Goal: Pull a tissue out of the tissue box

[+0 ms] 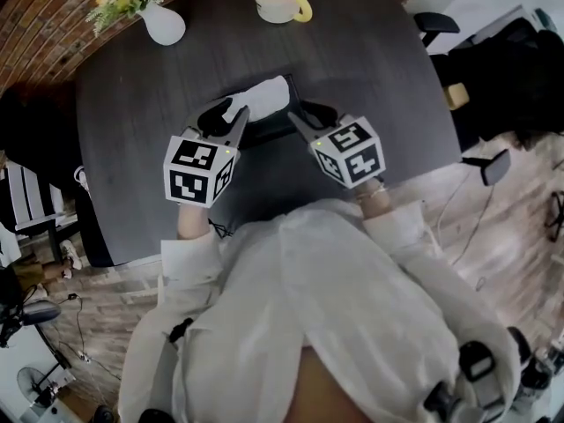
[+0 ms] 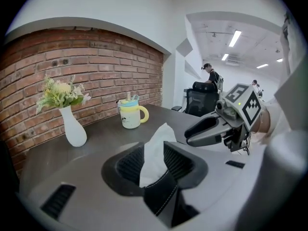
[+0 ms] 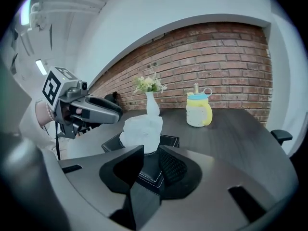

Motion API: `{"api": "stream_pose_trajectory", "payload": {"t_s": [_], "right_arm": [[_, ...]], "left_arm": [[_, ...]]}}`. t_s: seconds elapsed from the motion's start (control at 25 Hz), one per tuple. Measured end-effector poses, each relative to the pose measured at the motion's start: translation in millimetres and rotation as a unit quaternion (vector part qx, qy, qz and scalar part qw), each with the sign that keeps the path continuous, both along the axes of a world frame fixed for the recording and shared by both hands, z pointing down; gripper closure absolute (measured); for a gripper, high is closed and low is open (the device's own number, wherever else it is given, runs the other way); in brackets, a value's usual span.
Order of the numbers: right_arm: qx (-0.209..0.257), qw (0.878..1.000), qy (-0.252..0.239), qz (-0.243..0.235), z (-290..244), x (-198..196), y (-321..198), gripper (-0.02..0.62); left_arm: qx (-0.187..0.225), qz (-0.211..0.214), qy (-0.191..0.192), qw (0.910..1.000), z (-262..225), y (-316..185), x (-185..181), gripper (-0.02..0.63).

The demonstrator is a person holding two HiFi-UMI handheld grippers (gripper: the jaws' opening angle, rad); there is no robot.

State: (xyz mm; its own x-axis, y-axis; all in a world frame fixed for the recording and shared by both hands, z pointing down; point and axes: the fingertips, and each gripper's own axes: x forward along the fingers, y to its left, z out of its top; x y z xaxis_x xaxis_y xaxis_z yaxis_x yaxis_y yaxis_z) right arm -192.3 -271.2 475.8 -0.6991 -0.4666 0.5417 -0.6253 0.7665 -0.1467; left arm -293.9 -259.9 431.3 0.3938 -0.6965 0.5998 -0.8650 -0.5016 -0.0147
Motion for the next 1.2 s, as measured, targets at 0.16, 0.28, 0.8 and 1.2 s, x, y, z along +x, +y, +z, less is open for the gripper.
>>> {"api": "stream_pose_trajectory", "payload": {"t_s": [0.16,0.28,0.8,1.2], "right_arm": [[-0.001,1.0,0.012,0.005,2,-3,-7,0.502],[-0.005,1.0,0.018,0.007,5,-5,-11,0.502],[-0.032,0.999,0.037,0.014,24,-5,-14,0.491],[-0.027,0.998,0.052,0.021,29,-3,-18,0.492]], "left_arm": [[-0.003,0.019,-0.015,0.9997,3,-12,-3,0.483],[-0.003,0.041,-0.024,0.9988,3,-22,0,0.46],[-0.051,0.131,-0.051,0.9888,38,-36,20,0.434],[-0.059,0.135,-0.045,0.988,45,-41,20,0.569]]}}
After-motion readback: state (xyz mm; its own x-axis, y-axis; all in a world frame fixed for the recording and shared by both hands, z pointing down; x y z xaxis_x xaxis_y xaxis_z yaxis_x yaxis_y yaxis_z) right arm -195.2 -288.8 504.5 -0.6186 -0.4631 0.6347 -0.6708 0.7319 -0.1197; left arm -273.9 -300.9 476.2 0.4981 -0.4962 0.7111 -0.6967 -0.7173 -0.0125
